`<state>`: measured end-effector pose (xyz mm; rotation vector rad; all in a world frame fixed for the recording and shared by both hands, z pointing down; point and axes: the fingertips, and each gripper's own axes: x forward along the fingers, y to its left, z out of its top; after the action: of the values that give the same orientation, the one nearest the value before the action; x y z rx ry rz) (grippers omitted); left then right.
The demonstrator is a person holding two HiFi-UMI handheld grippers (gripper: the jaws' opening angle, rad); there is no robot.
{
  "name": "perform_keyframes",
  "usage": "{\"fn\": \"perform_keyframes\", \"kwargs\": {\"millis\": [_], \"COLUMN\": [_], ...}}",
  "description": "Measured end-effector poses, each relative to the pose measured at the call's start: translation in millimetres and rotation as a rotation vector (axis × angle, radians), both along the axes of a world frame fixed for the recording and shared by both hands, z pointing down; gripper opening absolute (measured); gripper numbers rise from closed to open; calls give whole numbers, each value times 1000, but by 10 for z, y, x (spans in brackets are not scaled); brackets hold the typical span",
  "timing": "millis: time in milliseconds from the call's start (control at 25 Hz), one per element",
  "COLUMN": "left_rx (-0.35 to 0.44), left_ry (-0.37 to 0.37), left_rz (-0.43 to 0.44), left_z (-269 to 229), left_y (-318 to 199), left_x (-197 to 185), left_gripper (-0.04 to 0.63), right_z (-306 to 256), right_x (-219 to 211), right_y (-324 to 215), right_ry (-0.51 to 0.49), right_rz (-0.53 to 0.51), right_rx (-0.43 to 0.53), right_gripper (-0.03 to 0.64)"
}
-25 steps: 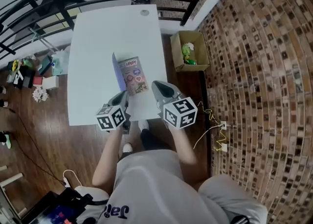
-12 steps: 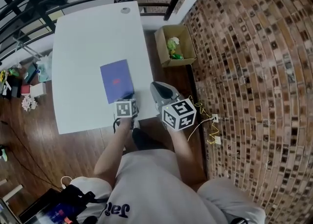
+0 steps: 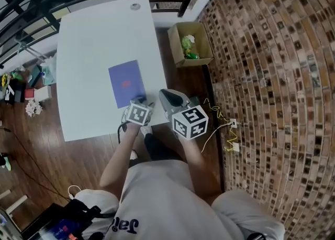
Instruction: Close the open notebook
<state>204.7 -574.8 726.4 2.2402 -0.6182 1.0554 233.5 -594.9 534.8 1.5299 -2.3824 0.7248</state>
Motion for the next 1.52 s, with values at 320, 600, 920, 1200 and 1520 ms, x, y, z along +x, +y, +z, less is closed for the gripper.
{"fn": "perform_keyframes", "kwargs": {"millis": [320,600,920,1200,1520], "left_rx": [70,203,527,797,874], "left_ry": [-143,212,465,458,432], "left_rz": [242,-62,-256,-287,-302], "left_z": [82,-1057,-2460,-3159,-3459], "left_y": [61,-111,421,1200,2217], "left_x": [57,-293,-1637,-2130,-1971], "left_gripper": [219,116,17,17,17], "right_z": [-72,-370,-857,-1302,-1767], "right_x": [39,97,-516,-985,-1237], "right_y": [70,373,1263,2124,2889], "right_ry": [-2,17,41,87,96], "right_rz": [27,96,114,100,-32], "right_rx": [14,103,258,389,502], "right_gripper": [-12,-12,-12,-12,-12]}}
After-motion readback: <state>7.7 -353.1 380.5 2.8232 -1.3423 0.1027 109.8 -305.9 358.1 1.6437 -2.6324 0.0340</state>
